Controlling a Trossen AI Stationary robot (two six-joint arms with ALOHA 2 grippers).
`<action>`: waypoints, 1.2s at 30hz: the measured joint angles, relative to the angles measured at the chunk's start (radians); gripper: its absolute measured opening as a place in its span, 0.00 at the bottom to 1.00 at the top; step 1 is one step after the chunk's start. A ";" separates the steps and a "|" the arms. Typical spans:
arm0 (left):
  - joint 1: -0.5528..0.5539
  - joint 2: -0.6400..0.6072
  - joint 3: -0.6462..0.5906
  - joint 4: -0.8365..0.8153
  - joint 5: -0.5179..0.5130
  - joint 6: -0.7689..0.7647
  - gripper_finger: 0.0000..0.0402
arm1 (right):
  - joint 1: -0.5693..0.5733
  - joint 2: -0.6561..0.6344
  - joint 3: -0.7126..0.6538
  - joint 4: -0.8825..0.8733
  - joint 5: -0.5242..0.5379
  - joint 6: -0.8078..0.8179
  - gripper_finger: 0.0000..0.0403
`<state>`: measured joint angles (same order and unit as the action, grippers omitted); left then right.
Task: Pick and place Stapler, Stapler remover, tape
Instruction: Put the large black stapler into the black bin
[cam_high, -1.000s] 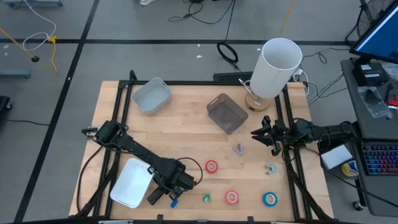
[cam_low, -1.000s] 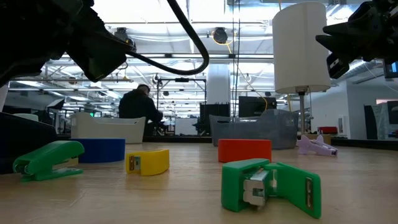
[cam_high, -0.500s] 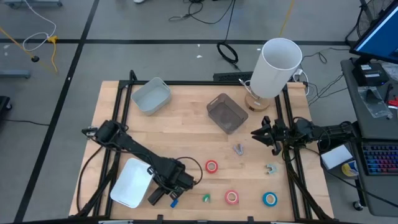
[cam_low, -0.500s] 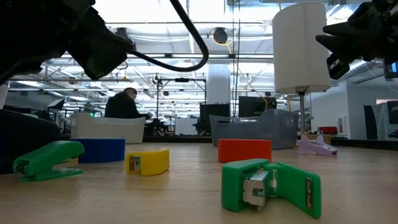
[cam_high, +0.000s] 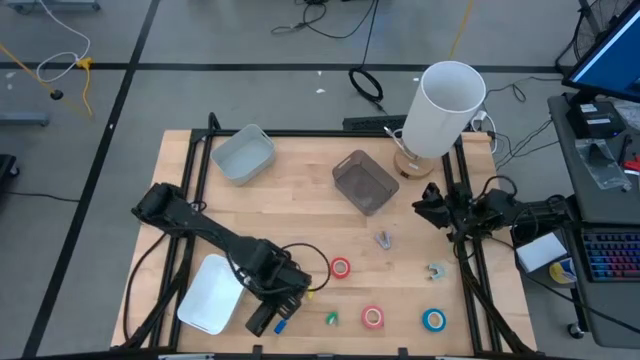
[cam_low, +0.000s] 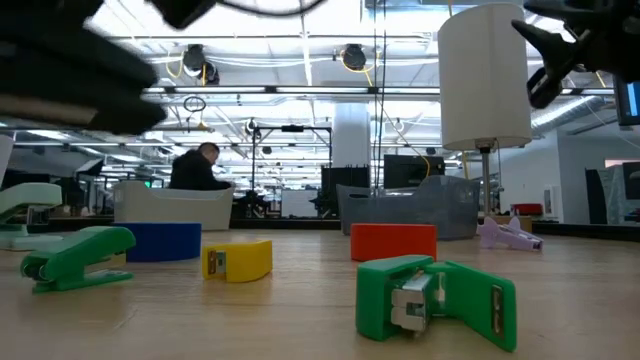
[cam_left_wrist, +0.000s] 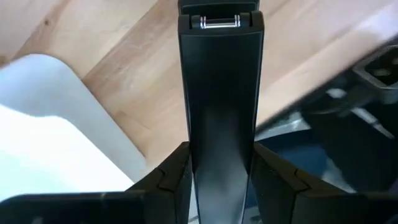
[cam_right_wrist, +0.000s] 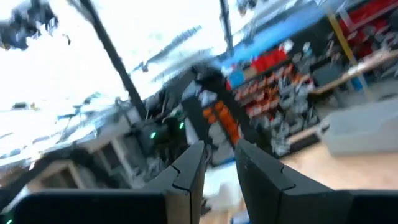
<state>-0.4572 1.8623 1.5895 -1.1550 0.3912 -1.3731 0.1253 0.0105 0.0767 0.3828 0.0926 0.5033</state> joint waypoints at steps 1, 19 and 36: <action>0.002 -0.005 0.016 0.000 -0.018 -0.002 0.32 | 0.000 0.000 0.000 0.012 0.015 -0.009 0.20; 0.164 -0.019 0.169 0.070 -0.194 0.174 0.32 | 0.001 0.551 0.125 0.254 -0.165 -0.098 0.20; 0.165 -0.018 0.169 0.066 -0.260 0.284 0.32 | 0.000 1.137 0.728 -0.288 -0.286 -0.550 0.25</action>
<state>-0.2917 1.8442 1.7588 -1.0886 0.1313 -1.0890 0.1257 1.1474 0.8048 0.0946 -0.1936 -0.0463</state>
